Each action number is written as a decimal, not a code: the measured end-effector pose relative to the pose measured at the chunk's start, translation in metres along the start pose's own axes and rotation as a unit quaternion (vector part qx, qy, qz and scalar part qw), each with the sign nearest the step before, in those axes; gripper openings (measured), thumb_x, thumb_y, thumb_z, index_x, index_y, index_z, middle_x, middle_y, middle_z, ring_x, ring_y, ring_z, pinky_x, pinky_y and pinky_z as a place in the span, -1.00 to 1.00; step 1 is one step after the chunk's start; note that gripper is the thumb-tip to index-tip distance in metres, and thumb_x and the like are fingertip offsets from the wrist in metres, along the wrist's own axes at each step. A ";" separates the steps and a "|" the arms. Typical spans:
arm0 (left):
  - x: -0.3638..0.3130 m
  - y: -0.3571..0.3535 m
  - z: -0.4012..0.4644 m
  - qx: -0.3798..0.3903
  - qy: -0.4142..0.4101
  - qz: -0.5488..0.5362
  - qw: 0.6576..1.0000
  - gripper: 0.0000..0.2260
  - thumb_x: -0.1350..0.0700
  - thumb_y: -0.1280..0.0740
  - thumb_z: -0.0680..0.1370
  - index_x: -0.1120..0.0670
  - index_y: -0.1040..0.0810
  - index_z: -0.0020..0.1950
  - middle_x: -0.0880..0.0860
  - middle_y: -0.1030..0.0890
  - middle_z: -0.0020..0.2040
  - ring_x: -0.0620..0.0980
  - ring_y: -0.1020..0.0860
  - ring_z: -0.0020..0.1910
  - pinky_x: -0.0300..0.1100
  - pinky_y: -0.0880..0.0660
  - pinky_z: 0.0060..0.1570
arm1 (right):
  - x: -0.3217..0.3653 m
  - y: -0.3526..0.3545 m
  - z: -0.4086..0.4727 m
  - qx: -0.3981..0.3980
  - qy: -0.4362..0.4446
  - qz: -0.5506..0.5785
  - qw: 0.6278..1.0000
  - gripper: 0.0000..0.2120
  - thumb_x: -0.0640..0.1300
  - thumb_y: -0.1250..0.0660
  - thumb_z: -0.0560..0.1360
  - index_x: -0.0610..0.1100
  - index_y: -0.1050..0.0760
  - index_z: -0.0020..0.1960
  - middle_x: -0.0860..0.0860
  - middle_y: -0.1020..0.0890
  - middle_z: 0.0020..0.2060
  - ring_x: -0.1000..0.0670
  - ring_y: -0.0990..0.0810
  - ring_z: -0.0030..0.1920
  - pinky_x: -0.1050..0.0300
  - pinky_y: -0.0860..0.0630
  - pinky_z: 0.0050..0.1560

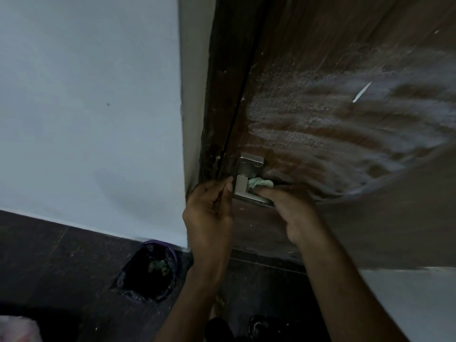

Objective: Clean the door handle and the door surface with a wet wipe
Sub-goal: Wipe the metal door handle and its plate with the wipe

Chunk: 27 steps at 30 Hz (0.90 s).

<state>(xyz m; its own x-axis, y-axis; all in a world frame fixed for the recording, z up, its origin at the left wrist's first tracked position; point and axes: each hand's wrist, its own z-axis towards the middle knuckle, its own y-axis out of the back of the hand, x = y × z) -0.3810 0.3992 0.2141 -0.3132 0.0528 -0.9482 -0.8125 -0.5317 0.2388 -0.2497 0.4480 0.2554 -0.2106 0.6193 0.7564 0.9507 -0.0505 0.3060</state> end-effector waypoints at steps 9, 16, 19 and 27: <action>-0.004 0.007 0.005 0.019 -0.045 0.016 0.999 -0.82 0.19 -0.42 0.57 0.05 -0.71 0.15 -0.09 -0.67 0.01 -0.42 -0.52 0.04 -0.59 -0.35 0.03 | -0.006 -0.052 -0.043 -0.277 0.241 -0.267 0.891 -0.75 0.07 -0.33 0.59 -0.05 -0.68 -0.08 0.00 -0.70 -0.22 -0.08 -0.66 -0.05 -0.24 -0.41 0.29; -0.011 0.011 0.002 0.042 -0.049 0.015 0.998 -0.82 0.19 -0.39 0.59 0.07 -0.70 0.16 -0.04 -0.69 0.05 -0.35 -0.55 0.05 -0.57 -0.36 0.06 | 0.009 -0.045 -0.042 -0.271 0.214 -0.247 0.906 -0.81 0.01 -0.37 0.56 -0.06 -0.69 -0.10 0.00 -0.72 -0.20 -0.09 -0.65 0.00 -0.20 -0.41 0.30; -0.010 0.015 0.003 0.051 -0.048 0.021 0.997 -0.83 0.17 -0.29 0.64 0.05 -0.66 0.12 -0.04 -0.65 0.01 -0.31 -0.52 -0.03 -0.54 -0.36 -0.02 | 0.012 -0.066 -0.052 -0.325 0.337 -0.340 0.815 -0.84 -0.05 -0.47 0.45 -0.06 -0.67 -0.28 0.04 -0.68 -0.35 -0.07 -0.63 -0.02 -0.07 -0.24 0.21; -0.009 0.024 0.002 0.059 -0.100 0.063 0.991 -0.78 0.18 -0.28 0.64 0.07 -0.65 0.22 -0.04 -0.65 0.12 -0.23 -0.53 0.11 -0.53 -0.33 0.17 | -0.003 -0.035 -0.040 -0.348 0.348 -0.264 0.829 -0.93 -0.25 -0.49 0.46 -0.17 -0.68 -0.06 -0.06 -0.71 -0.19 -0.08 -0.65 -0.12 -0.01 -0.55 0.05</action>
<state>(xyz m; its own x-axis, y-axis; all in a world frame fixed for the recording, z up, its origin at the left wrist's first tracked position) -0.3987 0.3871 0.2289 -0.4979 0.1654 -0.8513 -0.8090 -0.4421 0.3873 -0.2911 0.4164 0.2652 -0.8664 0.1093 0.4872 0.3730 -0.5069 0.7771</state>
